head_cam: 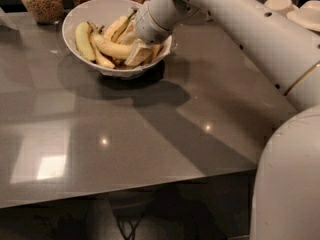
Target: Pick banana from white bowl
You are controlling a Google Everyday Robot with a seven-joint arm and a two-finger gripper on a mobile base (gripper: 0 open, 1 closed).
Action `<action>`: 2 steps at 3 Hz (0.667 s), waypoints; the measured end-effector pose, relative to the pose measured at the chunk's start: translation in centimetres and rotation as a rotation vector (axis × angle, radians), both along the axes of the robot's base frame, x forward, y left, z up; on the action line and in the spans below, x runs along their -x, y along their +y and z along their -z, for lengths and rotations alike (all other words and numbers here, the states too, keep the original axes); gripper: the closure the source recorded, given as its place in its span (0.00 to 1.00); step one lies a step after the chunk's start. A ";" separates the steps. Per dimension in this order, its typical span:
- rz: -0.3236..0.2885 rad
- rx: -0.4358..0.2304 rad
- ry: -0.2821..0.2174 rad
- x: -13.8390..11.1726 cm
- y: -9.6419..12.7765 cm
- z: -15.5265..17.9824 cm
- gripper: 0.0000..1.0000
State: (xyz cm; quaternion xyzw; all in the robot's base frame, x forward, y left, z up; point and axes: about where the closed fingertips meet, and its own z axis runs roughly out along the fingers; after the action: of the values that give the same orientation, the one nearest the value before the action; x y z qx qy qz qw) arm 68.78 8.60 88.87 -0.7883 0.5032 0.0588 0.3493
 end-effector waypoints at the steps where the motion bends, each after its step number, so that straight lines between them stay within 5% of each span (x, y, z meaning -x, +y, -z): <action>1: 0.000 0.000 0.000 0.1 0.0 -0.2 0.73; 2: 0.026 0.017 -0.015 0.0 -0.4 -1.8 0.96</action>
Offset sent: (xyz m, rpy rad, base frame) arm 0.0027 -0.0130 0.0428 -0.0377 -0.0431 -0.0654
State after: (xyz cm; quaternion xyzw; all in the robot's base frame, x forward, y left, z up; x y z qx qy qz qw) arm 68.76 8.19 90.68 -0.7851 0.5112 0.0438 0.3470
